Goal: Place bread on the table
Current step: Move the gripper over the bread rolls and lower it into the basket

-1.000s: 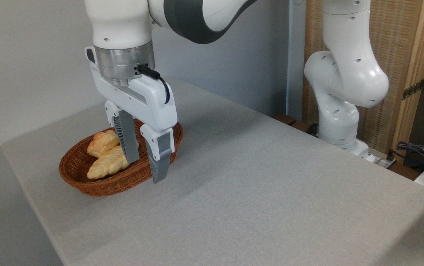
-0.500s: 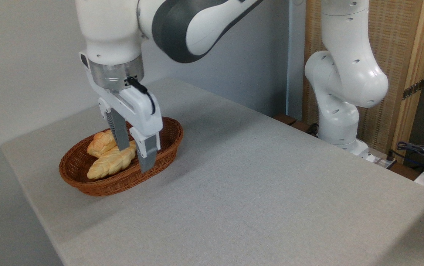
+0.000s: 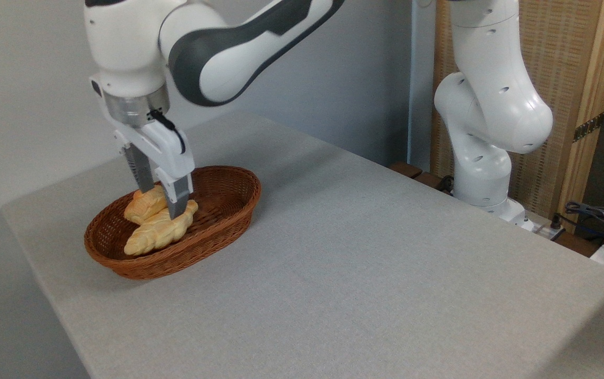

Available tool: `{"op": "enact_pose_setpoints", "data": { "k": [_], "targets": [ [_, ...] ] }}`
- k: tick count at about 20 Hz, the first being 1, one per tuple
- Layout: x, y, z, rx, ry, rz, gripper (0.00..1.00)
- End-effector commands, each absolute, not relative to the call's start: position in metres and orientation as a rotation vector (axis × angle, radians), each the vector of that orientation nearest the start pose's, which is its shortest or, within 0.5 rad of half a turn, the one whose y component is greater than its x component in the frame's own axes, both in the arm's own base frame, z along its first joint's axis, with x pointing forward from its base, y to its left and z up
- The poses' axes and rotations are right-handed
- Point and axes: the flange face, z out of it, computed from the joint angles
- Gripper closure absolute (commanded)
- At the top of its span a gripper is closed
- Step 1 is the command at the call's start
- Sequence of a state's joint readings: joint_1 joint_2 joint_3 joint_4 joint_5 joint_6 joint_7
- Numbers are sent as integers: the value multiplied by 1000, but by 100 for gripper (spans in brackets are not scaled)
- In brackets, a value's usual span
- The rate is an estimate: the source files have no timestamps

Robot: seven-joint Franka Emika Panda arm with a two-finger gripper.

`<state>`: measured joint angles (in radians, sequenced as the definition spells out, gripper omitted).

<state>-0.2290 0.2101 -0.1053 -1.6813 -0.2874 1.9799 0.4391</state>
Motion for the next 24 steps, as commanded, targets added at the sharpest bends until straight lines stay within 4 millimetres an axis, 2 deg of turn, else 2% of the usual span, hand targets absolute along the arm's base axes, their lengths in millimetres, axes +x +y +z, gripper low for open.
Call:
{"op": "enact_pose_setpoints", "data": {
  "k": [1,3,6,8,12,13,14,15,16,24],
  "targets": [
    [599,-251,473,-3296,1025,-245,0],
    [599,-269,468,-3319,981,-294,0],
    [603,-274,462,-3338,926,-326,0],
    [598,-287,459,-3329,971,-311,0],
    [598,-289,452,-3329,973,-291,1],
    [597,-290,452,-3325,982,-289,14],
    [597,-290,452,-3325,982,-289,31],
    [598,-290,452,-3321,990,-293,53],
    [598,-289,452,-3319,993,-292,62],
    [598,-289,452,-3317,998,-293,62]
  ]
}}
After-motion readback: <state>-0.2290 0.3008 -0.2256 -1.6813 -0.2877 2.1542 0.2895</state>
